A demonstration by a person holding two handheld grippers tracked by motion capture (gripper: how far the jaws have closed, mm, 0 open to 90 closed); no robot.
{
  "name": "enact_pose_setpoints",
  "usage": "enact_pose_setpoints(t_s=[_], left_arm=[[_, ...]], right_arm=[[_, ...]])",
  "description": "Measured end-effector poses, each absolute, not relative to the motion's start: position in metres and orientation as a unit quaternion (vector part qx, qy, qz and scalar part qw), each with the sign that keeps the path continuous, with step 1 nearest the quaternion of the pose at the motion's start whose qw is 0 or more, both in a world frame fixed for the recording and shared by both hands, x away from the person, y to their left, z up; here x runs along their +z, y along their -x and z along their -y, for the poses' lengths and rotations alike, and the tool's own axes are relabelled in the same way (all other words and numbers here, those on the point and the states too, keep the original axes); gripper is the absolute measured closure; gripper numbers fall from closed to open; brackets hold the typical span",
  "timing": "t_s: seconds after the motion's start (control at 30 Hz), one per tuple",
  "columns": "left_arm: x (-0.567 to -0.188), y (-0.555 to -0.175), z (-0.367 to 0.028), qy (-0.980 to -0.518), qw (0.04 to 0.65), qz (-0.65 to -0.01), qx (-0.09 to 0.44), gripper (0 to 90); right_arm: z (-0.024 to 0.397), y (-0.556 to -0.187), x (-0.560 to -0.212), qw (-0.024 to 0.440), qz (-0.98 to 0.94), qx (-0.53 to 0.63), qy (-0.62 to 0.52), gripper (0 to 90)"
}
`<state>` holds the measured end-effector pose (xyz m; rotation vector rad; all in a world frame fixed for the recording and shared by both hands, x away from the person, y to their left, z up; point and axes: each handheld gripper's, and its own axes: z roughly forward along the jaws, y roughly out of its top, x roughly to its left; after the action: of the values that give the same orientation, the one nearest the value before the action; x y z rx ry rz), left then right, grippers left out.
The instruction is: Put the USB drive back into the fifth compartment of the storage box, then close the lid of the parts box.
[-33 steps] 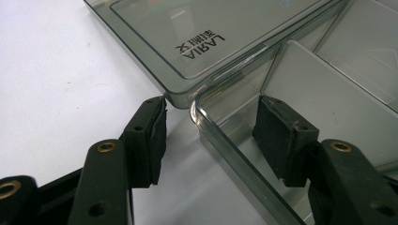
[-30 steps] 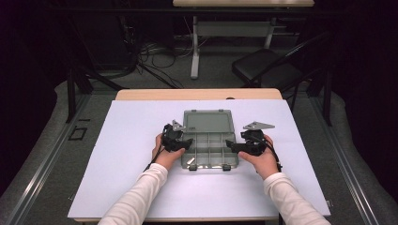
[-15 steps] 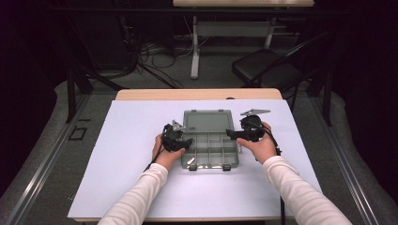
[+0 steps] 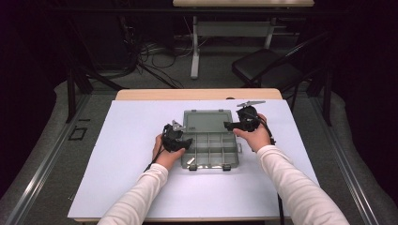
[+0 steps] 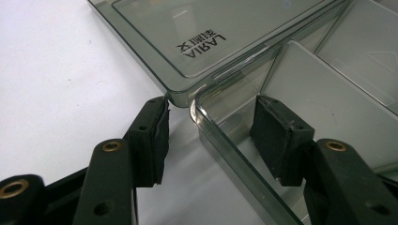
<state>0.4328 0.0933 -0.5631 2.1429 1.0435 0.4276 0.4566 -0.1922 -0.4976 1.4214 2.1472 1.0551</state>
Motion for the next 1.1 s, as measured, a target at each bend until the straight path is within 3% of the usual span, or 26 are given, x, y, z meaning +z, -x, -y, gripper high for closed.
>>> enact_pose_setpoints(t_s=[0.6,1.1], left_arm=[[-0.564,-0.433,-0.093,-0.826,0.355,-0.405,0.166,47.7],[-0.563,-0.432,-0.093,-0.827,0.353,-0.406,0.165,48.0]], right_arm=[[0.191,-0.472,-0.497,0.177,-0.757,0.364,-0.512,31.4],[0.188,-0.481,-0.507,0.167,-0.752,0.353,-0.531,23.7]])
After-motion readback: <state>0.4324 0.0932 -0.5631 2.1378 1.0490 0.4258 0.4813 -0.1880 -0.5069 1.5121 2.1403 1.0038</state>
